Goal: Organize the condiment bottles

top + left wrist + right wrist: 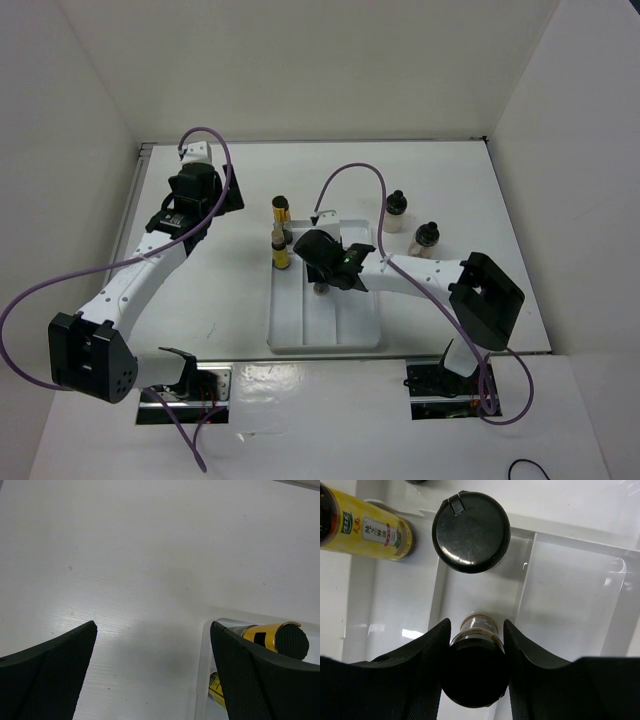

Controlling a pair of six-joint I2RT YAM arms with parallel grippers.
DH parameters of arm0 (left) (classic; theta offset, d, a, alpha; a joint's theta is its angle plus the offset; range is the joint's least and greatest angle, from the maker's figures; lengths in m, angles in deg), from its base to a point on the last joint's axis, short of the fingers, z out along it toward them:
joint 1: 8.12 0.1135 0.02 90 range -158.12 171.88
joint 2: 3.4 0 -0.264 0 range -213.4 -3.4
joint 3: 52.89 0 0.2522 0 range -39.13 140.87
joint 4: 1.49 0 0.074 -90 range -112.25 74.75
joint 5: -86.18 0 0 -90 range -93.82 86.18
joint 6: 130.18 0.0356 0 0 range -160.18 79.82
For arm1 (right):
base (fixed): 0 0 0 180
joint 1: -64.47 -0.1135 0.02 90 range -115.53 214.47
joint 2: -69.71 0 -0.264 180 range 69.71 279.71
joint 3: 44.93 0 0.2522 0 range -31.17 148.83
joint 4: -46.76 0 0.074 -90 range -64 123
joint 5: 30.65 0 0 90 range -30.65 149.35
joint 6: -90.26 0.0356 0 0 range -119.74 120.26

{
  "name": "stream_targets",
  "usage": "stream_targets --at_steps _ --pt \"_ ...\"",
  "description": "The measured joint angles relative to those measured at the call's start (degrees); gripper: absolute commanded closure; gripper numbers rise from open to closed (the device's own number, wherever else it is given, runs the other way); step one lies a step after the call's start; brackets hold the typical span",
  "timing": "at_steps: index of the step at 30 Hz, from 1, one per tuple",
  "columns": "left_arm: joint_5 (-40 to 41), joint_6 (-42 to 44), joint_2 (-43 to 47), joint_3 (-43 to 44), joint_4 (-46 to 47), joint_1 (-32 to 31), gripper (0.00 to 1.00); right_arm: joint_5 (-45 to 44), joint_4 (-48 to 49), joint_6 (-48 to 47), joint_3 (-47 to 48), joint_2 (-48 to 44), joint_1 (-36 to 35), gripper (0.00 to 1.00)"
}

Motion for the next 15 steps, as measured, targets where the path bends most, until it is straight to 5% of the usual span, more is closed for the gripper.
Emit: stream_targets --at_steps 15 --pt "-0.7 0.04 0.0 0.0 0.0 0.0 0.0 0.5 -0.57 1.84 1.22 0.28 0.0 0.15"
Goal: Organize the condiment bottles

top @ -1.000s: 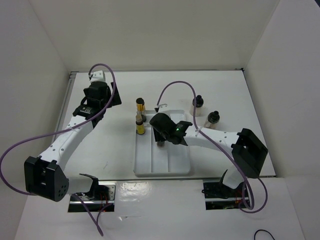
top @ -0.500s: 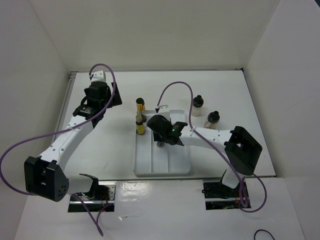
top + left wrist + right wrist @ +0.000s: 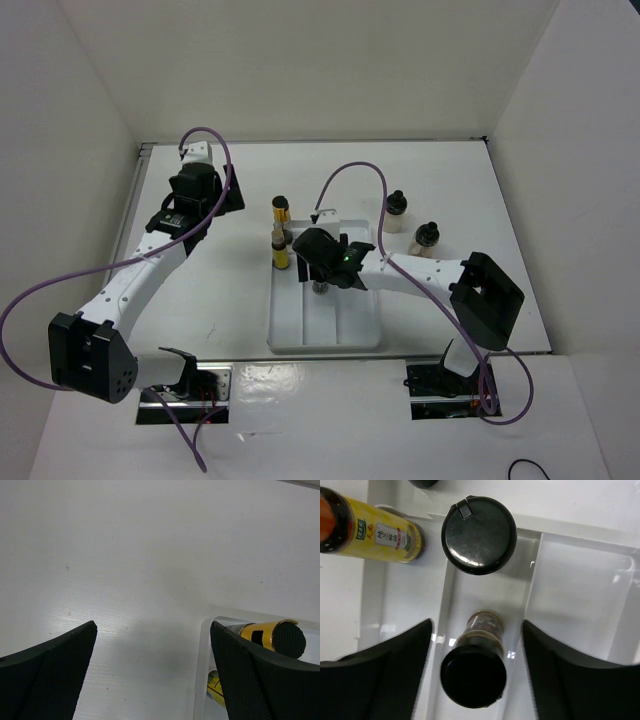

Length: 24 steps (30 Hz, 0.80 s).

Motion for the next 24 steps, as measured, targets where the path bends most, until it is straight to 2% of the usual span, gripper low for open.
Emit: stream_targets --at_steps 10,17,20,24 --pt "-0.7 0.0 0.0 -0.92 0.33 0.0 0.0 0.35 -5.7 1.22 2.1 -2.49 0.0 0.05" --pt "-2.34 0.17 0.02 -1.01 0.37 0.0 0.0 -0.94 -7.06 -0.72 7.91 -19.19 1.62 0.03" --pt "-3.96 0.17 0.02 -1.01 0.35 0.0 0.0 -1.97 -4.46 -3.13 7.76 -25.03 7.69 0.03" --pt "-6.8 0.09 0.07 -1.44 0.48 0.31 0.0 -3.72 -1.11 -7.3 5.81 -24.96 20.94 0.03"
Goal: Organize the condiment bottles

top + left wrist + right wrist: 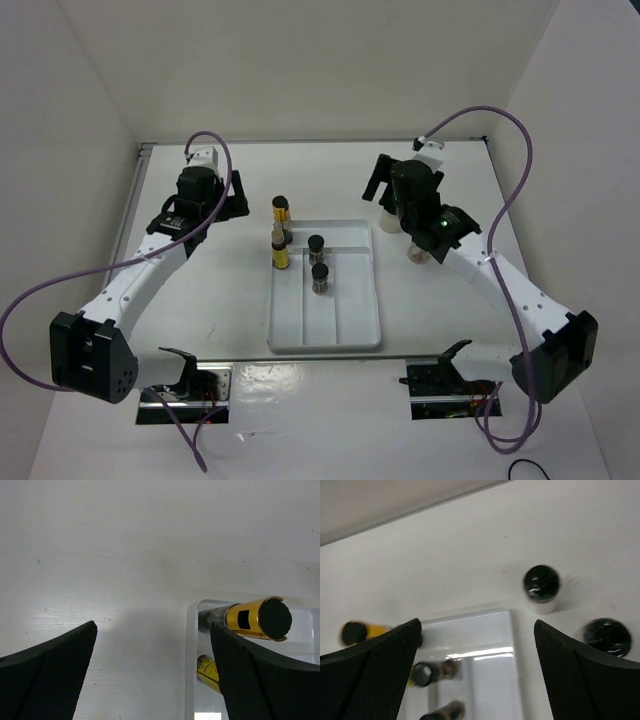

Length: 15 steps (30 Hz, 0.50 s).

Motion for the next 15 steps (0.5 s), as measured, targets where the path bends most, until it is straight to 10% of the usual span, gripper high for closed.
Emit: stream_targets --at_steps 15 --pt "-3.61 -0.22 -0.04 -1.92 -0.48 1.36 0.0 -2.91 7.39 -9.14 1.6 23.04 11.52 0.2"
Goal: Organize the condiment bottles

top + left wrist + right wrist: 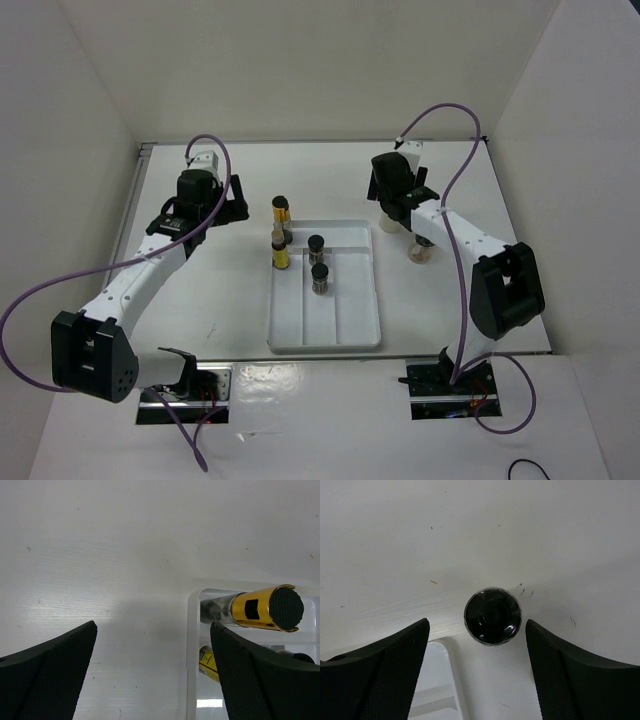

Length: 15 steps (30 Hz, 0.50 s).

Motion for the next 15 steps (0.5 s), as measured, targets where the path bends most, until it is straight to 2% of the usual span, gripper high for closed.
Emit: stream_targets --at_steps 7,11,15 --pt "0.13 0.0 -1.18 0.0 0.02 0.0 0.0 -5.03 5.11 -1.51 0.04 1.16 0.09 0.26" --pt "0.26 0.0 -2.12 0.0 -0.02 0.0 0.0 -5.84 6.38 -1.68 0.09 2.56 0.44 0.31" --pt "0.26 0.0 -2.27 0.0 0.0 0.0 0.0 -5.95 6.36 -1.64 0.09 4.31 0.74 0.32"
